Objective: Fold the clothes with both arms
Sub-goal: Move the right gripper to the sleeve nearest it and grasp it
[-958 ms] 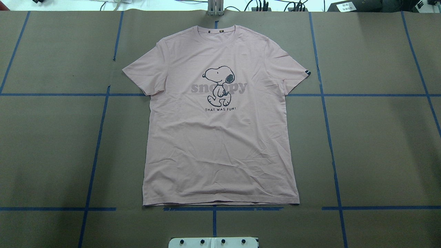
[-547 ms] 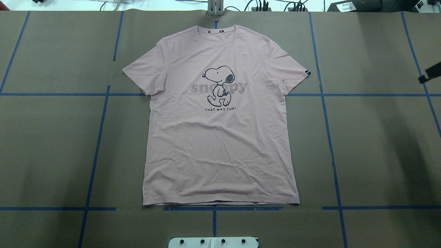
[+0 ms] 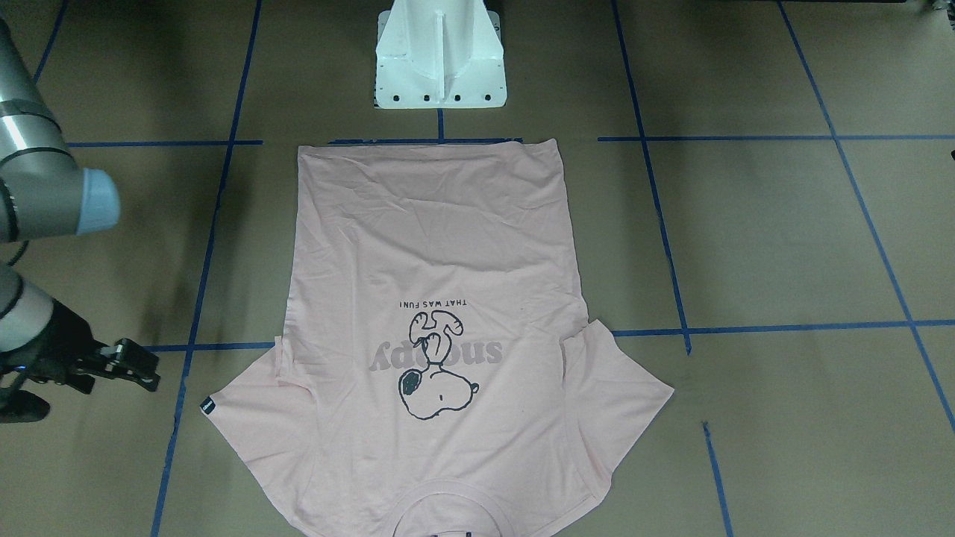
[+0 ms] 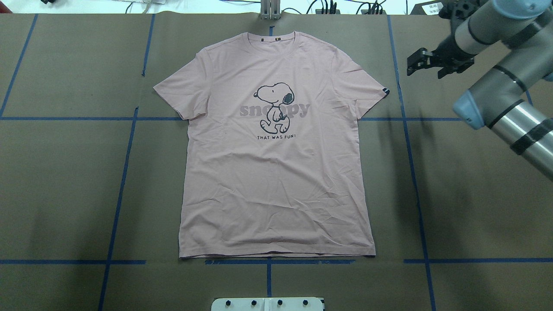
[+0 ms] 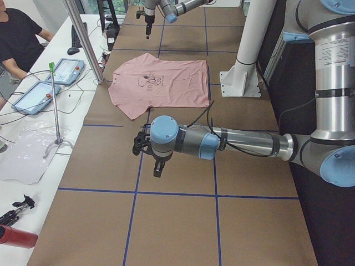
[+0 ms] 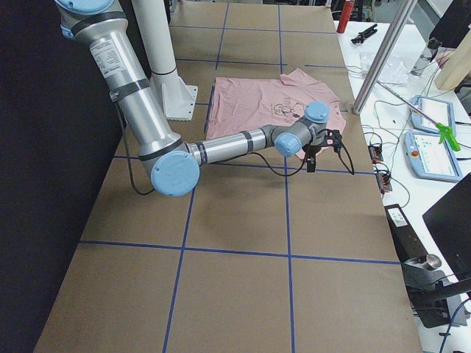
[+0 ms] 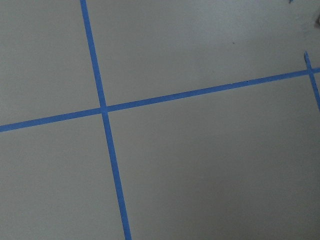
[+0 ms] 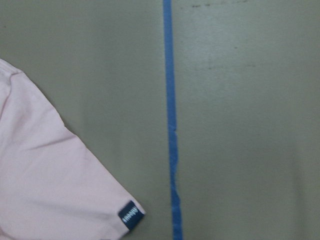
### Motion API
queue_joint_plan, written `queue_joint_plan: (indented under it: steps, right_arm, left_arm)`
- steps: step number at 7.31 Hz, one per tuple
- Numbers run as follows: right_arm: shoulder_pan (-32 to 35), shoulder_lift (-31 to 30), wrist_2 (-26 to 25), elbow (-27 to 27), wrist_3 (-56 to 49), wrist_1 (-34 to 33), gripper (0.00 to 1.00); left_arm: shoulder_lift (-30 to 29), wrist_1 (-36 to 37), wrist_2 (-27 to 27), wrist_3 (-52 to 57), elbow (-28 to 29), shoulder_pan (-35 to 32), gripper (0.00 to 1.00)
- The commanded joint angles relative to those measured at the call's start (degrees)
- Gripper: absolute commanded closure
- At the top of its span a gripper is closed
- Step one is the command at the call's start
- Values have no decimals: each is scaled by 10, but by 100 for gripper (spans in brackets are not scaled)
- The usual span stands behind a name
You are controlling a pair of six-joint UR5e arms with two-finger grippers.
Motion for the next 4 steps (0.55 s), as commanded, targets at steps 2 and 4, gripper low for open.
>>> queue_joint_plan:
  steps: [2,4]
  right_arm:
    - [-62,39,-103,-46,91,20,13]
    - [-73,40,-113,-56,93,20,14]
  left_arm:
    - [0,-1,-14,-8,-1,1,0]
    - [0,-1,-16,-10,-2,1,0]
